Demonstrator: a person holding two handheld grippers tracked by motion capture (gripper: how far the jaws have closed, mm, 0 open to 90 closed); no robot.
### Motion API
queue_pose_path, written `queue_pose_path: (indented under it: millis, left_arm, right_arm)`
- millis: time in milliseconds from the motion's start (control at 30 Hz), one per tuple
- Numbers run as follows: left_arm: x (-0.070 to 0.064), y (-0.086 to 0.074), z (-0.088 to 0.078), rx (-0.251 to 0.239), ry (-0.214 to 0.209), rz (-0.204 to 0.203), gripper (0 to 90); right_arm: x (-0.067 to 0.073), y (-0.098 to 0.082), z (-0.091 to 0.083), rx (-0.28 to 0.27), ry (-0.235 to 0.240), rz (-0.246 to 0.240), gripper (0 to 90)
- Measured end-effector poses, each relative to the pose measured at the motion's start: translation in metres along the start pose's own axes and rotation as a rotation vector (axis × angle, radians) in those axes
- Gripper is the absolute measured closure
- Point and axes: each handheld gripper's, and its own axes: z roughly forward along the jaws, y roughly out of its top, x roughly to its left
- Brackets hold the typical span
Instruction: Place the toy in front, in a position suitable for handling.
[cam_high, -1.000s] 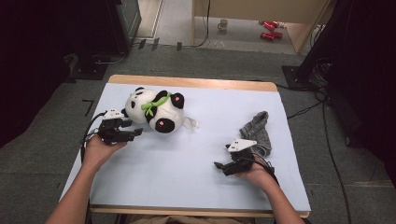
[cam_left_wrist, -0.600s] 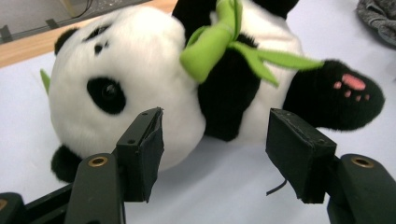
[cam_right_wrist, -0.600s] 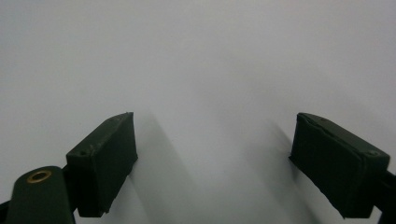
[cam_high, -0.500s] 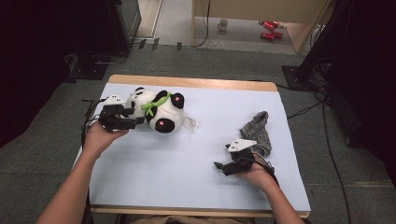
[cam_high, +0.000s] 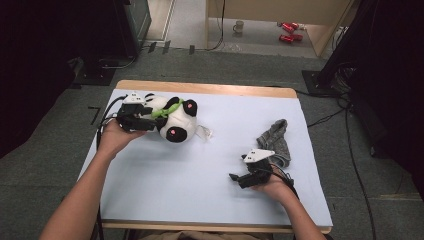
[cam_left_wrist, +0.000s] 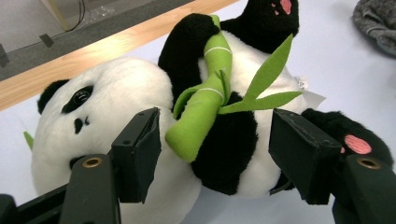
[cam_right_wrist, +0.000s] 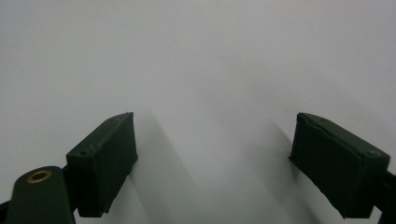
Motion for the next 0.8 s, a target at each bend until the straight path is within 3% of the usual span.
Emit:
queue_pose_path:
  millis: [167, 233, 367, 700, 800]
  left_arm:
    - [-0.003, -0.001, 0.012, 0.017, 0.021, 0.016, 34.5]
    - [-0.005, -0.001, 0.013, 0.001, 0.046, 0.016, 37.5]
    - [-0.005, -0.003, 0.015, -0.005, 0.048, 0.005, 43.5]
    - [-0.002, -0.008, 0.021, -0.004, 0.014, -0.015, 49.5]
    - [0.000, -0.009, 0.024, -0.004, -0.006, -0.027, 55.2]
  right_arm:
    - [0.000, 0.000, 0.000, 0.001, 0.000, 0.001, 13.6]
    - [0.000, 0.000, 0.000, 0.001, 0.000, 0.001, 13.6]
    - [0.000, 0.000, 0.000, 0.000, 0.000, 0.000, 13.6]
    - [0.000, 0.000, 0.000, 0.001, 0.000, -0.001, 13.6]
    - [0.000, 0.000, 0.000, 0.001, -0.001, -0.002, 13.6]
